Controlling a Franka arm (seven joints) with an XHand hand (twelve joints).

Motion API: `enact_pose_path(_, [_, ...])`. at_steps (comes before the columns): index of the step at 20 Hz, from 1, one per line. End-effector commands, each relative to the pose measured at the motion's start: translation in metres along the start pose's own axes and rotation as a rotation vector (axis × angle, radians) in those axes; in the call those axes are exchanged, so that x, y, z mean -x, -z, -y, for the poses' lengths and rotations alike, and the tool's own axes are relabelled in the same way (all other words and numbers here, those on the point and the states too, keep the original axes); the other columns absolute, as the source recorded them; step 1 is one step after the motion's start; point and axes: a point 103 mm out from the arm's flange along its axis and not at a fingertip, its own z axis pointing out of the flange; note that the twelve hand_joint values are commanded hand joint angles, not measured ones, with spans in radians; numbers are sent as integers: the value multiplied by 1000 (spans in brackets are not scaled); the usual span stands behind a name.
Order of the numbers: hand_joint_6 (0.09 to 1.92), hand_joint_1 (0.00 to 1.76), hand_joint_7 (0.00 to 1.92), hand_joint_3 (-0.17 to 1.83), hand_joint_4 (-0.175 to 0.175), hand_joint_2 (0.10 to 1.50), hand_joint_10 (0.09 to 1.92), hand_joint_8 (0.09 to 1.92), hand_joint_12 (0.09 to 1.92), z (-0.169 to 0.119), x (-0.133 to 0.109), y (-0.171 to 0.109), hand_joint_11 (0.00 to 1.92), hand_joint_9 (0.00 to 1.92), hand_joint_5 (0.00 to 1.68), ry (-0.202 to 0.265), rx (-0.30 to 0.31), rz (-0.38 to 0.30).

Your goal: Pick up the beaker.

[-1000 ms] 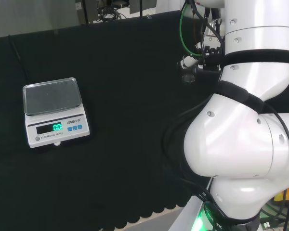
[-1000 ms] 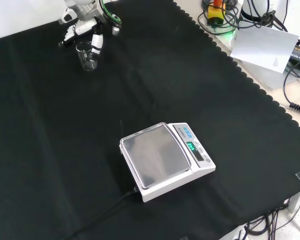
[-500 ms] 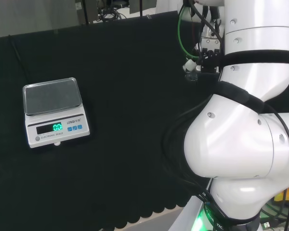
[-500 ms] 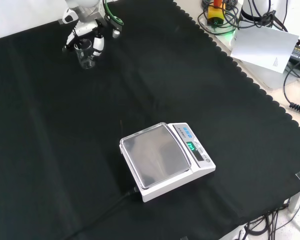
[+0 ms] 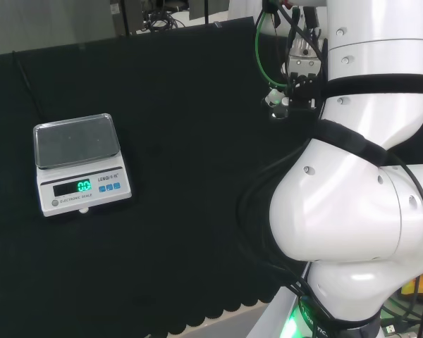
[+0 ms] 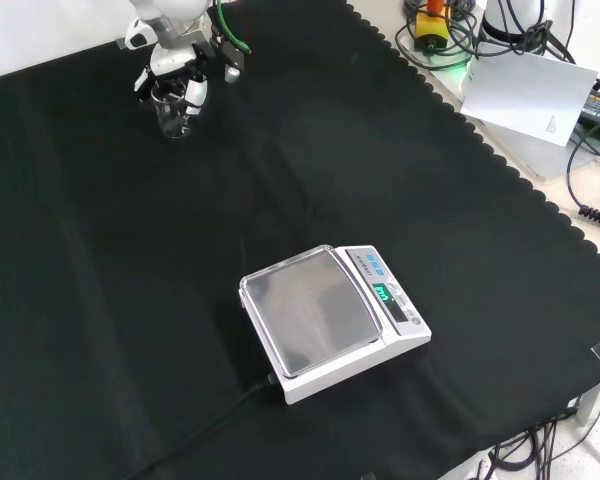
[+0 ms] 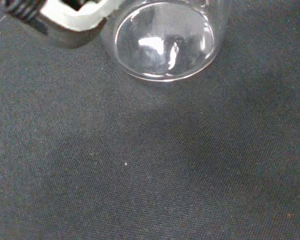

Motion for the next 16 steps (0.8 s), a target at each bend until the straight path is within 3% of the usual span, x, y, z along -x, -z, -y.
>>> enact_pose_path(1, [1328,1196,822,239,-118,1101,1078,1375,855,0,0,4,1315,1189,764,-1,10,1])
enact_pose_path(3, [1319,1192,873,471,-47,977,1092,1393,874,1,-1,10,1309,1196,785,0,22,-3])
enact_pose_path(5, [1327,1191,888,570,-25,926,1097,1409,881,4,-1,21,1307,1200,791,1,35,-10])
enact_pose_path(12, [1336,1192,896,631,-20,896,1106,1421,889,20,-4,73,1303,1205,796,14,86,-13])
enact_pose_path(16, [1334,1195,903,652,-23,883,1109,1422,894,28,-9,89,1299,1206,801,22,102,-9])
